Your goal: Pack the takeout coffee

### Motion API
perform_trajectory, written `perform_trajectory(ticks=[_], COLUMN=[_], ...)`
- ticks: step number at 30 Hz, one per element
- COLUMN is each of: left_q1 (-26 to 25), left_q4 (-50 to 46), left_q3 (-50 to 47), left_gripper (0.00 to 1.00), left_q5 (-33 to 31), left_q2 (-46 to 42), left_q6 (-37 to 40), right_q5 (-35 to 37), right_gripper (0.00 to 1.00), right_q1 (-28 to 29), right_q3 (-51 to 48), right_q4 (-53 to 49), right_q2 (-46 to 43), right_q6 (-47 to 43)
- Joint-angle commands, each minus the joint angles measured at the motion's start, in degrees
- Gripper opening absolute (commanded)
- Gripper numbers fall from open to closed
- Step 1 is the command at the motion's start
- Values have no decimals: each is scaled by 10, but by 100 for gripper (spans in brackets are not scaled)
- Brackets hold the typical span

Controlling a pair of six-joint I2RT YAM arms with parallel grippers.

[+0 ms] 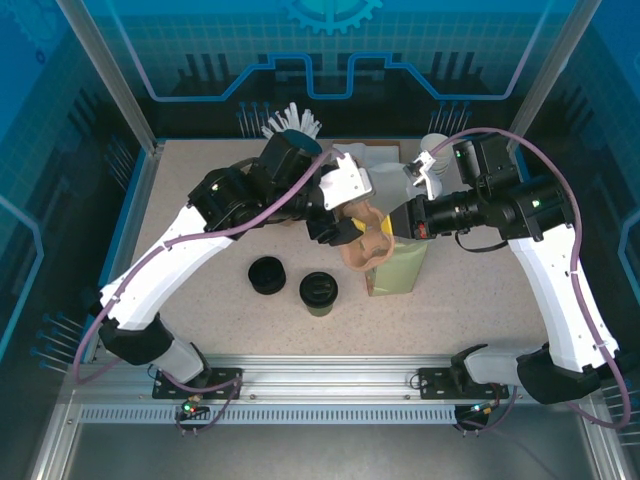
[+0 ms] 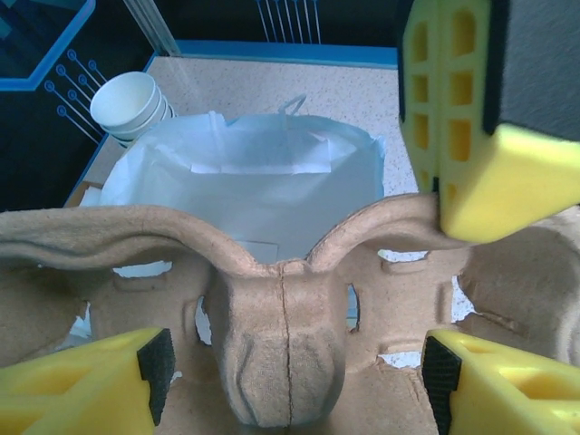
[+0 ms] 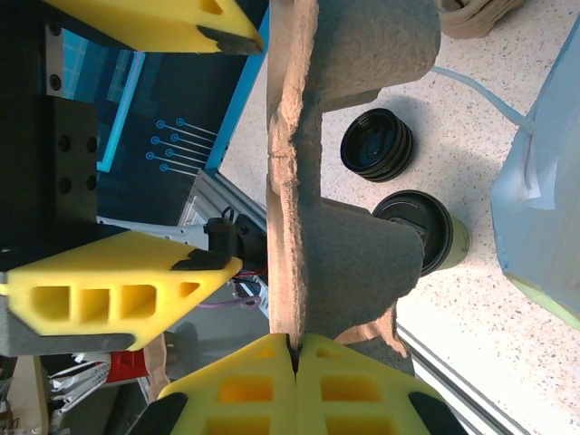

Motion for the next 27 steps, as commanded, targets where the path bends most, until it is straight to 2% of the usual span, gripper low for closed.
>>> perform_trajectory(ticks=[1,10,17,23,27], left_q1=[-5,-5,-5,-5,-5], left_q4=[-15,-15,-19,-4,3], left_q3=[17,16,10,-12,-17], left_gripper=[74,67,66,69,63], left_q5=[-22,-13,-15,-15,-15], left_q2=[13,22,29,21,17], left_q6=[13,-5,-18,-21,-21], right_q5=[-3,-3,0,2,2], right_gripper=[0,0,0,0,0], right_q1=[11,12,13,12,13], right_q3=[-5,-10,-9,-9,-9], right_q4=[5,11,12,11,11], right_q2=[-4,-12,-19,-23,-24], right_q6=[3,4,2,1,2])
